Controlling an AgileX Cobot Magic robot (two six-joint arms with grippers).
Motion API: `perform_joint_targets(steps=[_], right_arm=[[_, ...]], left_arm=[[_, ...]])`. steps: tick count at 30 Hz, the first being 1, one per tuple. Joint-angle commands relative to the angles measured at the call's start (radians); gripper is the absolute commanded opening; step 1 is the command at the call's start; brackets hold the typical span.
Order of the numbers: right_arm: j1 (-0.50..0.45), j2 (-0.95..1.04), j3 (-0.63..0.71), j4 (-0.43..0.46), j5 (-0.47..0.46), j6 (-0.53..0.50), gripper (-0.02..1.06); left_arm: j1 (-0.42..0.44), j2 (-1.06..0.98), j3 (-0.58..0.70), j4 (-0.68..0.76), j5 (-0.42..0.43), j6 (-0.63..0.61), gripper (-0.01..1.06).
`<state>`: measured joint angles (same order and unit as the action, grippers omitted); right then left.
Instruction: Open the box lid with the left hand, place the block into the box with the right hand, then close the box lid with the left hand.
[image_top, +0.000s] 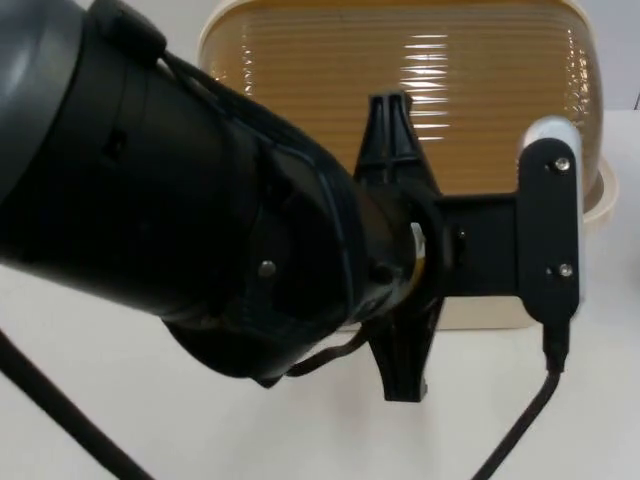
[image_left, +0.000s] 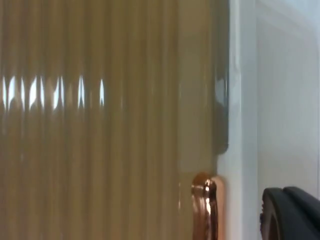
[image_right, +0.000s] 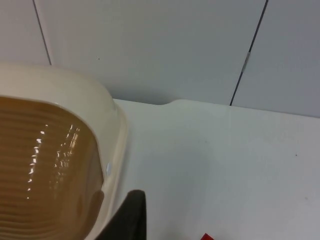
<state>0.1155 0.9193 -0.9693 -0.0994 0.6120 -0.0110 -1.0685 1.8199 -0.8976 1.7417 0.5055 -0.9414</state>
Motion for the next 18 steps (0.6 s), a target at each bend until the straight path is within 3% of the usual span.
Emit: perform_joint_targets(steps=[1,18], right_arm=[[0.002,-0.006,-0.005,-0.004,-0.002,0.003,1.05],[0.002,-0.006,-0.005,-0.006,-0.002,0.003,1.05]], left_arm=[[0.017,0.015,-0.020,0.003,-0.007,-0.006,0.00],[0.082,0.027,-0.031,0.003,-0.016,0.027,0.00]])
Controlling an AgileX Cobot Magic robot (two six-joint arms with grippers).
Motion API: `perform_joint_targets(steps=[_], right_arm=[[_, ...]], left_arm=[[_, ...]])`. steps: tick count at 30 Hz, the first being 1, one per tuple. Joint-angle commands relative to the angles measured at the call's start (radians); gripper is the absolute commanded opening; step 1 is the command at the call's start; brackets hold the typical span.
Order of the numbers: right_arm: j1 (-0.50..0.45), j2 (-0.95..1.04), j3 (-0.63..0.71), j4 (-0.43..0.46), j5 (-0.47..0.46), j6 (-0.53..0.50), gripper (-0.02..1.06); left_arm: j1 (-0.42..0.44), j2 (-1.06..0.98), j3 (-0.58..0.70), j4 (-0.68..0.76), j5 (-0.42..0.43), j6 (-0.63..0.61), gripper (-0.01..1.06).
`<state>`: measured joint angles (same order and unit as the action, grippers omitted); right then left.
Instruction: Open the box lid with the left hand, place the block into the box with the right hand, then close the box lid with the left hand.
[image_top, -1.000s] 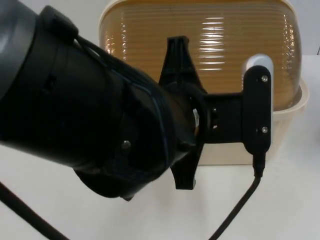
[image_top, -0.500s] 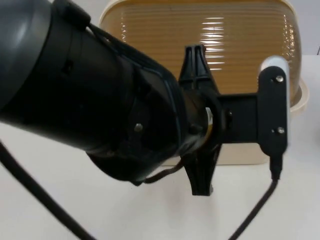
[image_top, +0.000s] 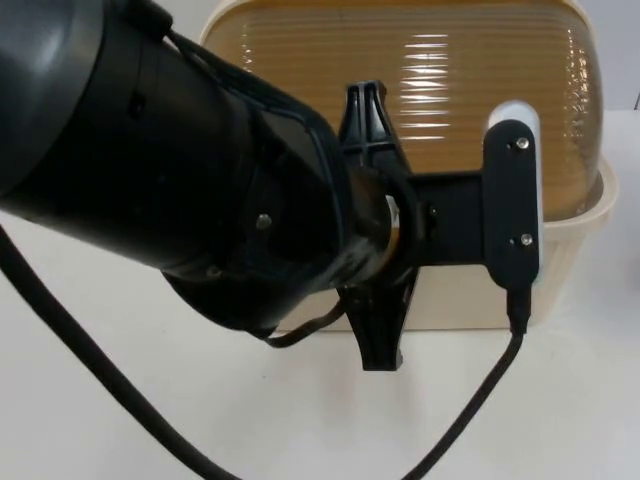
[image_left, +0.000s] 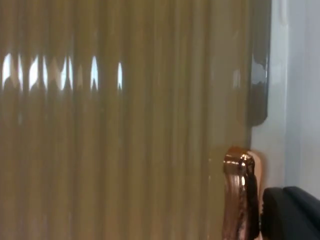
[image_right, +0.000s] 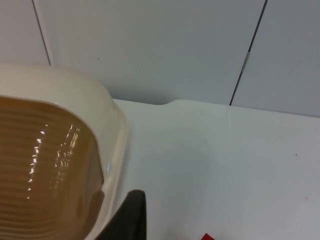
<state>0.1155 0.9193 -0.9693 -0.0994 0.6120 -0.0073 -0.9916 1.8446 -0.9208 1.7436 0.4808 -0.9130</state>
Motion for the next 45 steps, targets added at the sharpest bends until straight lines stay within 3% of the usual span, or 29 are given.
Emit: perform_joint_targets(steps=[1,7,16,29,34,40,45], right_arm=[[0.002,-0.006,-0.005,-0.006,-0.002,-0.001,1.05],[0.002,-0.006,-0.005,-0.009,-0.002,-0.001,1.05],[0.002,-0.006,-0.005,-0.009,-0.002,-0.001,1.05],[0.002,-0.006,-0.005,-0.009,-0.002,-0.001,1.05],[0.002,-0.006,-0.005,-0.009,-0.002,-0.001,1.05],[0.002,-0.006,-0.005,-0.009,-0.002,-0.001,1.05],[0.002,-0.006,-0.005,-0.009,-0.002,-0.001,1.05]], left_arm=[[0.005,0.003,-0.010,0.001,0.013,-0.001,0.00],[0.005,0.001,-0.041,0.001,0.084,0.020,0.00],[0.005,0.001,-0.106,0.001,0.109,0.071,0.00],[0.177,0.001,-0.271,0.001,0.022,0.105,0.00],[0.203,0.001,-0.284,0.001,0.019,0.105,0.00],[0.198,-0.001,-0.284,0.001,0.037,0.105,0.00],[0.164,-0.010,-0.284,0.001,0.135,0.105,0.00]])
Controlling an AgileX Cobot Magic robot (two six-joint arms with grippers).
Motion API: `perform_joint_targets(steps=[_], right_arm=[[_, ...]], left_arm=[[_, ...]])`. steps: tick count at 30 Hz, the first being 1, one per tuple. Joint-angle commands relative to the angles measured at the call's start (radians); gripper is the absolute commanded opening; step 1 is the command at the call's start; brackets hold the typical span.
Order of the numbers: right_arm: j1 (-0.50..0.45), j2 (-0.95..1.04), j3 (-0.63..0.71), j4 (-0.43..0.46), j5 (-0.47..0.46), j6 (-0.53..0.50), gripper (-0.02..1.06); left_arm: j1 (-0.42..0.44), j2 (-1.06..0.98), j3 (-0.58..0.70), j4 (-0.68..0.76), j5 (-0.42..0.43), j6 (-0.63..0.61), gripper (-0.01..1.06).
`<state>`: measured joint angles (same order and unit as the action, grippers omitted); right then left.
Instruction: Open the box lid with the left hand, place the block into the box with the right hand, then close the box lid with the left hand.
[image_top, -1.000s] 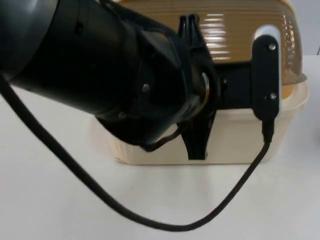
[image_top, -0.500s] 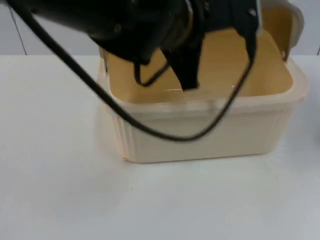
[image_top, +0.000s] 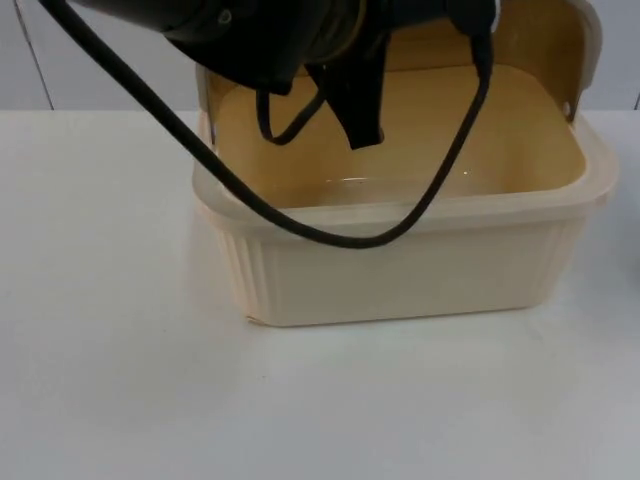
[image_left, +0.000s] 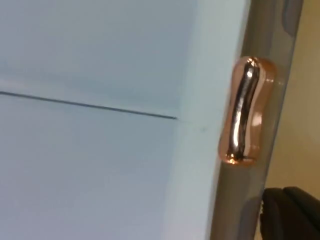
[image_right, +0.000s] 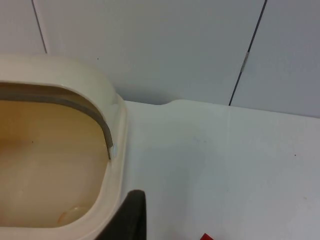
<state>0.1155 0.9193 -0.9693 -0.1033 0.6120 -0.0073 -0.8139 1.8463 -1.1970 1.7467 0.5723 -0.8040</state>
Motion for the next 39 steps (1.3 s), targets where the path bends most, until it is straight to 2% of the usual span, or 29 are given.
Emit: perform_joint_targets(steps=[1,5,6,8,10,13,16,18,20,21,23,25,26,27,28,30,31,32,34,35,36,39], right_arm=[[0.002,-0.006,-0.005,-0.005,-0.002,-0.001,1.05],[0.002,-0.006,-0.005,-0.005,-0.002,-0.001,1.05],[0.002,-0.006,-0.005,-0.005,-0.002,-0.001,1.05],[0.002,-0.006,-0.005,-0.002,-0.002,-0.001,1.05],[0.002,-0.006,-0.005,-0.002,-0.002,-0.001,1.05],[0.002,-0.006,-0.005,0.001,-0.002,-0.001,1.05],[0.002,-0.006,-0.005,0.001,-0.002,-0.001,1.05],[0.002,-0.006,-0.005,0.000,-0.002,0.001,1.05],[0.002,-0.006,-0.005,0.000,0.001,0.007,1.05],[0.002,-0.006,-0.005,0.000,0.001,0.007,1.05],[0.002,-0.006,-0.005,0.000,0.001,0.017,1.05],[0.002,-0.006,-0.005,0.000,0.001,0.017,1.05],[0.002,-0.006,-0.005,0.000,0.001,0.017,1.05],[0.002,-0.006,-0.005,0.000,0.001,0.017,1.05],[0.002,-0.006,-0.005,0.000,0.001,0.017,1.05],[0.002,-0.006,-0.005,0.002,0.001,0.018,1.05],[0.002,-0.006,-0.005,0.002,0.001,0.018,1.05],[0.002,-0.006,-0.005,0.005,0.001,0.020,1.05],[0.002,-0.006,-0.005,0.006,0.001,0.022,1.05],[0.002,-0.006,-0.005,0.006,0.001,0.022,1.05],[0.002,-0.006,-0.005,0.009,0.001,0.022,1.05],[0.002,-0.006,-0.005,0.009,0.001,0.022,1.05]], left_arm=[[-0.015,-0.015,-0.008,-0.002,0.068,-0.004,0.00],[-0.023,-0.026,-0.024,-0.002,0.176,-0.023,0.00],[-0.023,-0.026,-0.024,-0.002,0.176,-0.023,0.00],[-0.023,-0.030,-0.025,-0.002,0.241,-0.023,0.00],[-0.024,-0.046,-0.025,-0.002,0.271,-0.047,0.00],[-0.024,-0.087,-0.025,-0.009,0.290,-0.067,0.00],[-0.022,-0.129,-0.025,-0.073,0.263,-0.067,0.00],[-0.011,-0.197,-0.025,-0.175,0.219,-0.065,0.00],[0.028,-0.299,-0.025,-0.357,0.066,-0.045,0.00],[0.028,-0.299,-0.025,-0.357,0.066,-0.045,0.00],[0.089,-0.384,-0.025,-0.547,-0.055,0.018,0.00],[0.156,-0.456,-0.025,-0.762,-0.133,0.123,0.00],[0.156,-0.456,-0.025,-0.762,-0.133,0.123,0.00],[0.195,-0.492,-0.024,-0.891,-0.152,0.173,0.00],[0.259,-0.543,-0.020,-1.107,-0.182,0.275,0.00],[0.340,-0.595,0.015,-1.401,-0.228,0.456,0.00],[0.340,-0.595,0.015,-1.401,-0.228,0.456,0.00],[0.359,-0.608,0.028,-1.485,-0.243,0.522,0.00],[0.418,-0.645,0.087,-1.747,-0.272,0.765,0.00],[0.443,-0.654,0.116,-1.849,-0.261,0.833,0.00],[0.466,-0.659,0.143,-1.901,-0.247,0.890,0.00],[0.497,-0.663,0.167,-1.891,-0.200,0.900,0.00]])
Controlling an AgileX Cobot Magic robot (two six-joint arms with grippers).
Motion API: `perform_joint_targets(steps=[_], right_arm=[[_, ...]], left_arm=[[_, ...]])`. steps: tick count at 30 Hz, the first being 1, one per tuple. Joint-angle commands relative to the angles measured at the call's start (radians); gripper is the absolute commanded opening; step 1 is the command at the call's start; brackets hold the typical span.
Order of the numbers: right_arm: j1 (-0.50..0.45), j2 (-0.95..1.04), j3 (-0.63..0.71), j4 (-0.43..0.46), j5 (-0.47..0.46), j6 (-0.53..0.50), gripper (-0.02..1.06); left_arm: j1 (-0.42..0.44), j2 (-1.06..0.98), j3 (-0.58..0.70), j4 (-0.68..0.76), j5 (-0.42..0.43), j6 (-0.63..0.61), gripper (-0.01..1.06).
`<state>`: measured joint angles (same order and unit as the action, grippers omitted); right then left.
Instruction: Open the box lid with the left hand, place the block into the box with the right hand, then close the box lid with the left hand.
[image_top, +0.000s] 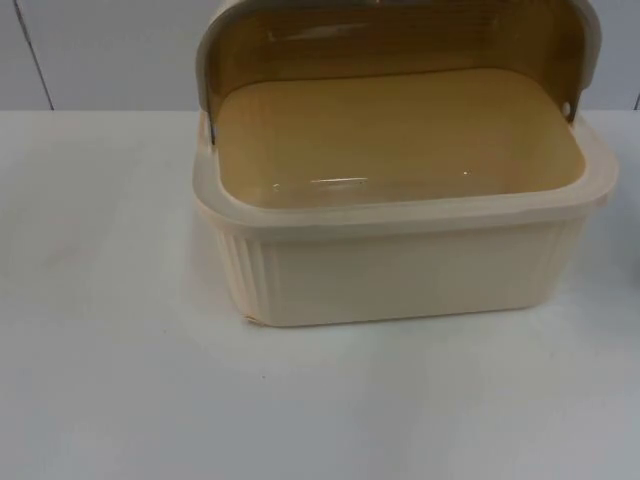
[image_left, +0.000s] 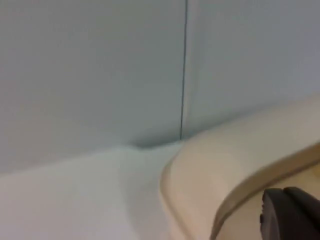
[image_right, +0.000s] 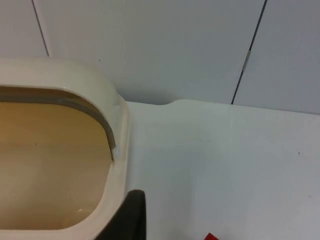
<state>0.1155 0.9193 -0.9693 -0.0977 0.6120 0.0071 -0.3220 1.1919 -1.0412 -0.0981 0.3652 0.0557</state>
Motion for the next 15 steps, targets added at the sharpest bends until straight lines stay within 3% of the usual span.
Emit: perform_joint_targets(steps=[1,8,15], right_arm=[[0.002,-0.006,-0.005,0.003,0.001,0.008,1.05],[0.002,-0.006,-0.005,0.003,0.016,0.008,1.05],[0.002,-0.006,-0.005,0.003,0.022,0.008,1.05]], left_arm=[[0.022,-0.009,0.011,-0.046,0.024,0.031,0.00],[0.154,-0.053,0.011,-0.044,-0.032,-0.009,0.00],[0.243,-0.078,0.011,-0.005,-0.005,-0.046,0.00]])
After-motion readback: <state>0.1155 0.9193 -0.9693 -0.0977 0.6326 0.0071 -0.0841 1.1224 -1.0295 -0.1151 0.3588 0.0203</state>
